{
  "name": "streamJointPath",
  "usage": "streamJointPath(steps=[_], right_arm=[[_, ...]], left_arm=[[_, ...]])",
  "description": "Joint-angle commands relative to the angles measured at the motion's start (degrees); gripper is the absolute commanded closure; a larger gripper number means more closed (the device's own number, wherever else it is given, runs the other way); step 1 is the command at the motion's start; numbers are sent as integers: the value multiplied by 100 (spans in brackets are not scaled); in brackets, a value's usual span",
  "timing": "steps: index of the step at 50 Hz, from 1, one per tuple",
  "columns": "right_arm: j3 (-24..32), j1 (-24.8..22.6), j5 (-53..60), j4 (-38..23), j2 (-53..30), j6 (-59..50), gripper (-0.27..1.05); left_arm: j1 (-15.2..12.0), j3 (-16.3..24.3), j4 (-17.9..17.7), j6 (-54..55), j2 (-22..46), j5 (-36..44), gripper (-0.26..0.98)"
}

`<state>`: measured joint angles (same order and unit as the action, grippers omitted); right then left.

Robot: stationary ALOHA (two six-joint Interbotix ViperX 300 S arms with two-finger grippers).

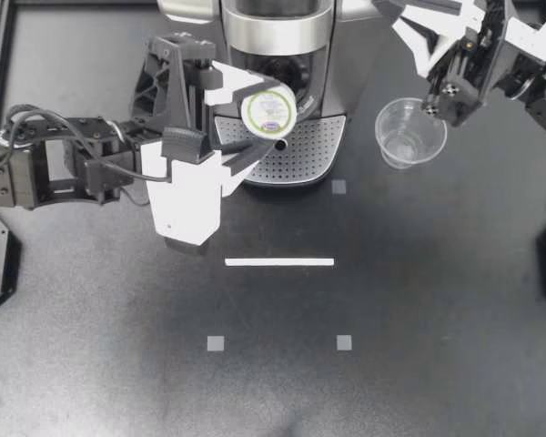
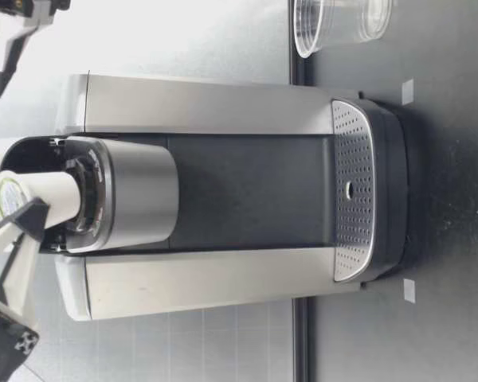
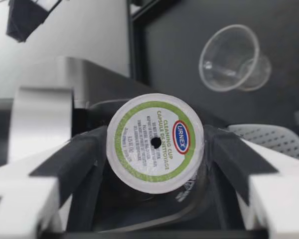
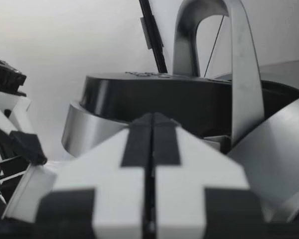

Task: Place the coffee capsule inside the capsule container, then place the cup onto the center of the cup tray, then push the 'Hot Water' and 'Travel Mug' buttons.

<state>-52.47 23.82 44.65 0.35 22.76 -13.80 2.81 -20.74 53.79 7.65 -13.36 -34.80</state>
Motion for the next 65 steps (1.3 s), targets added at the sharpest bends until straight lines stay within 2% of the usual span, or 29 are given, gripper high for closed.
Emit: streamJointPath(steps=[1,19,26,31,38,50,58,65], right_arm=[[70,-26,26,0,70,9,72],[70,-26,53,0,53,9,72],[70,-26,53,0,35,9,72],[70,-26,53,0,44,0,72],[62,-70,53,0,44,18,72],[62,-105,53,0,44,9,72],[53,-123,53,0,114,9,72],[141,-114,18,62,167,9,72]], left_arm=[[-18,132,176,26,-141,-26,20],[-18,237,545,-9,97,-281,20],[-18,281,589,26,202,-360,19],[-18,299,589,35,193,-360,14],[-18,308,589,53,185,-413,-3],[-18,264,589,149,70,-396,-3],[123,105,589,396,-123,-255,-3],[316,-352,580,1116,-352,79,-3]])
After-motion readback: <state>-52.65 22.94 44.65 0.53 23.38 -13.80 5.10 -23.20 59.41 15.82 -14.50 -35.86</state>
